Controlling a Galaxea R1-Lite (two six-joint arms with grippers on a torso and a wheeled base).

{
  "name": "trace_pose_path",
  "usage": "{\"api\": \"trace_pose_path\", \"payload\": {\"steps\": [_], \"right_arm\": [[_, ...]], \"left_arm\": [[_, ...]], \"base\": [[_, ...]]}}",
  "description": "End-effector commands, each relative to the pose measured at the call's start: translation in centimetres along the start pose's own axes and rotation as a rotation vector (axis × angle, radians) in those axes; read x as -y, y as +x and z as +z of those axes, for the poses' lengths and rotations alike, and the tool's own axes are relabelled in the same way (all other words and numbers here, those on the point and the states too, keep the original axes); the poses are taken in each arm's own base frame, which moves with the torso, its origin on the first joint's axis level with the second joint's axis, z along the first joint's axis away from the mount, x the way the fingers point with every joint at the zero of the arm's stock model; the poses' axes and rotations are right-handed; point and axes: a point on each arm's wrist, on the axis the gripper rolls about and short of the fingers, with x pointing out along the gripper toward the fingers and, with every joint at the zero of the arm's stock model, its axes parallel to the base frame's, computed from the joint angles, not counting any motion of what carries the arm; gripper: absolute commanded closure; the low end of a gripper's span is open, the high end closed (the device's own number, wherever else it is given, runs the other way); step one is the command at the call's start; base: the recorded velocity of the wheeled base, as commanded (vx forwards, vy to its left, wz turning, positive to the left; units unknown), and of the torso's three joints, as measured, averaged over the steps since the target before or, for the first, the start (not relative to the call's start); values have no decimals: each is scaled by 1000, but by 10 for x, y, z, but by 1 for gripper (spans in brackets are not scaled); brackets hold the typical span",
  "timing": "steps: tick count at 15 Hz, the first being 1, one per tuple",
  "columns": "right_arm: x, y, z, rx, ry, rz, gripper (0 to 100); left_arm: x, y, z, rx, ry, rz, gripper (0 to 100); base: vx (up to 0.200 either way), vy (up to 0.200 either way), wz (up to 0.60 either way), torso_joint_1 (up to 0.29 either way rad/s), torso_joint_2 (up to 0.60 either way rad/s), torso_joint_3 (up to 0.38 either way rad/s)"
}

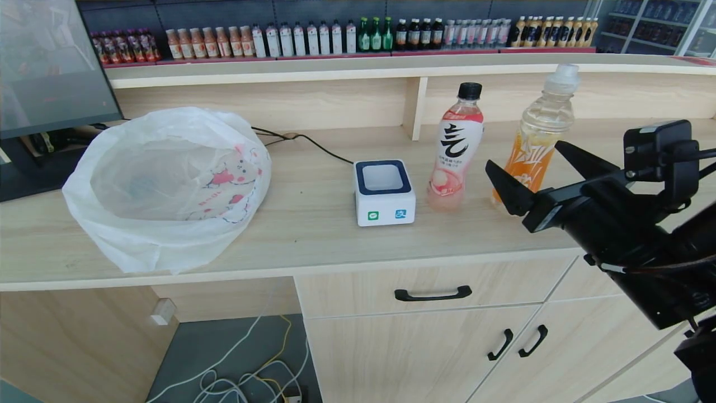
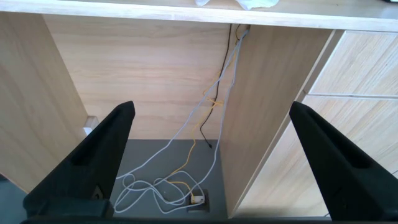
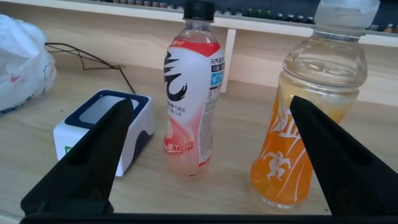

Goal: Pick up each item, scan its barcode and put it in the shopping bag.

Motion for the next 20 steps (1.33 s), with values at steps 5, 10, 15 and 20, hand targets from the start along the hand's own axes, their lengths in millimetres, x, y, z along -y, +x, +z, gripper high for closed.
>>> {"api": "trace_pose_path", "payload": {"steps": [5,10,15,20], "right_arm": [[-3,-1,-4,-13,0,12,0],[-3,1,-4,-11,2,9,0],[-6,10,-5,-2,7,2,0],[-21,13,-10,-25,51,18,0]], "left_arm": [[0,0,0,0,0,0,0],[0,0,0,0,0,0,0],[0,0,0,0,0,0,0],[0,0,0,0,0,0,0]], "base": [[0,0,0,0,0,0],[0,0,0,0,0,0],[0,0,0,0,0,0],[0,0,0,0,0,0]]}}
